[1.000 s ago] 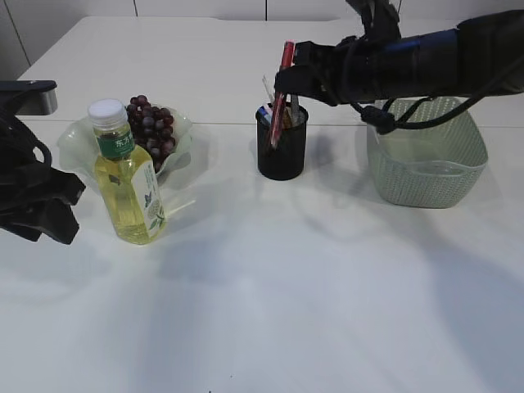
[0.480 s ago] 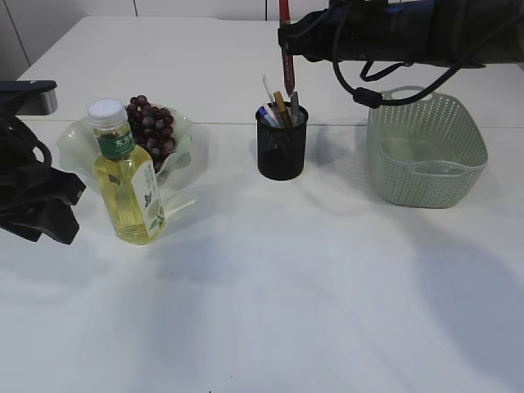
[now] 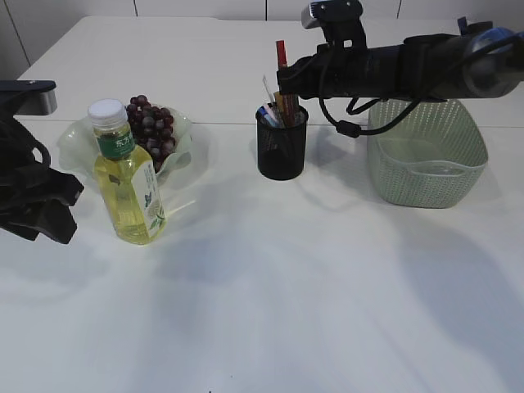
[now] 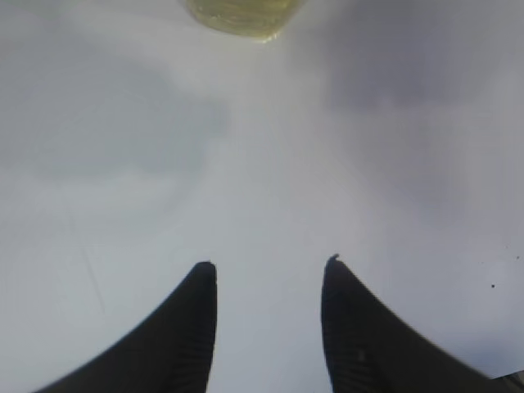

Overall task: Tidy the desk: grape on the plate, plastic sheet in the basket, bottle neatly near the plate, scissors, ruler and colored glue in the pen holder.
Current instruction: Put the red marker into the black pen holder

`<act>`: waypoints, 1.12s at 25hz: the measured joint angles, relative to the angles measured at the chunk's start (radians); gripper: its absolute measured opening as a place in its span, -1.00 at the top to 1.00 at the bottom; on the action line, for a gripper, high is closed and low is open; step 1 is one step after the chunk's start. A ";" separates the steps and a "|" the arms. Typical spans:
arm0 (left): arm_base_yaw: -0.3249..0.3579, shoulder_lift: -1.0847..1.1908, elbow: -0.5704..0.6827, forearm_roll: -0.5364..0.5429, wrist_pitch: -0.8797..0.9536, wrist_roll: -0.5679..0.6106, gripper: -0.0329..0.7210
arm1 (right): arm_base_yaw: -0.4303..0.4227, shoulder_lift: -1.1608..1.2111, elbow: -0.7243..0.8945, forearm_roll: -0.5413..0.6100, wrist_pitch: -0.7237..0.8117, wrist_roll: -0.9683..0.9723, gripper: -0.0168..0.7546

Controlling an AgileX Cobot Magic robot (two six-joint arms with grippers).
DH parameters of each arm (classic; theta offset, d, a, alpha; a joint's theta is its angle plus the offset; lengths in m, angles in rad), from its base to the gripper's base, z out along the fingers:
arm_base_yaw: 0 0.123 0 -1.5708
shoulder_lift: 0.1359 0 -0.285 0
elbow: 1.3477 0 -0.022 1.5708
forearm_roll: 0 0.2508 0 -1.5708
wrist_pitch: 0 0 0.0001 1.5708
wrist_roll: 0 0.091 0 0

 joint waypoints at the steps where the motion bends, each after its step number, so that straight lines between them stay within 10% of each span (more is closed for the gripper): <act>1: 0.000 0.000 0.000 0.001 -0.002 0.000 0.10 | 0.000 0.004 0.000 0.000 -0.002 -0.002 0.77; 9: 0.000 0.000 0.000 0.001 -0.010 0.000 0.10 | 0.000 0.006 -0.002 0.000 -0.002 0.000 -0.01; 16: 0.000 0.000 0.000 0.004 -0.005 0.000 0.10 | 0.000 -0.038 -0.002 -0.069 -0.031 0.252 -0.11; 28: 0.000 0.000 0.000 0.004 0.025 0.000 0.10 | 0.000 -0.265 -0.002 -1.189 0.305 1.521 -0.11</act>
